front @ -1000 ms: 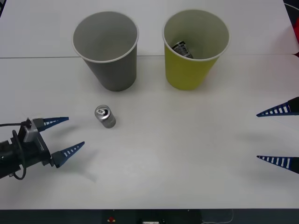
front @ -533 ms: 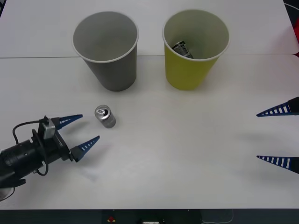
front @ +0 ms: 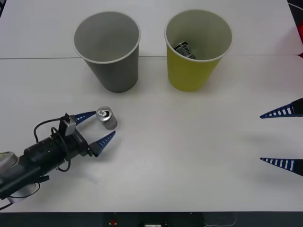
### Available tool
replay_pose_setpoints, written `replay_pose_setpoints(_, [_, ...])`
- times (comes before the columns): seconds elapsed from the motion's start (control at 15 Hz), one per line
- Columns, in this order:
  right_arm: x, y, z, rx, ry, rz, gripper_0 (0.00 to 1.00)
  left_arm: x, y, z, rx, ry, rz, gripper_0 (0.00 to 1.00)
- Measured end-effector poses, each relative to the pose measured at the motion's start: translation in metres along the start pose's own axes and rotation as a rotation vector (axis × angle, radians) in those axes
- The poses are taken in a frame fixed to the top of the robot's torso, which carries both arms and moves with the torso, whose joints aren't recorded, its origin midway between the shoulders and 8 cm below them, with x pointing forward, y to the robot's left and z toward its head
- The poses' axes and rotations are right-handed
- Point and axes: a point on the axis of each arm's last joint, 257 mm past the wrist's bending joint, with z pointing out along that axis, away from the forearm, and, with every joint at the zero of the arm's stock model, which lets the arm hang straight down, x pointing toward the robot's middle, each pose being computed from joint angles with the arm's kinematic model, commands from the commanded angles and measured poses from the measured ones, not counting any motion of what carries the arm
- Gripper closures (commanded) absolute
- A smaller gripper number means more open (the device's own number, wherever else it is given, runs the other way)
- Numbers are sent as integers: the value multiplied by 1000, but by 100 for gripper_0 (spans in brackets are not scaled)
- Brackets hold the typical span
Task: Put the can into the green bin and the plastic bottle into the gray bin
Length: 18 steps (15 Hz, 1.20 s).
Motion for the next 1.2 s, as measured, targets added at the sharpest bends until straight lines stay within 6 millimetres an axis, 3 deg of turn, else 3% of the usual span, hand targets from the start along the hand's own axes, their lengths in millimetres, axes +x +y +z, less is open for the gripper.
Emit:
replay_pose_setpoints(0.67, [0,0,0,0,0,0,0,-2,-9,42,-49,4,27,0])
replay_pose_setpoints(0.73, [0,0,0,0,0,0,0,-2,-9,44,-51,5,31,4])
replay_pose_setpoints(0.8, [0,0,0,0,0,0,0,-3,-9,45,-52,6,36,36])
replay_pose_setpoints(0.87, [0,0,0,0,0,0,0,-2,-9,45,-52,7,39,85])
replay_pose_setpoints(0.93, [0,0,0,0,0,0,0,-2,-9,45,-52,8,42,100])
replay_pose_setpoints(1.2, [0,0,0,0,0,0,0,0,-9,44,-50,14,50,100])
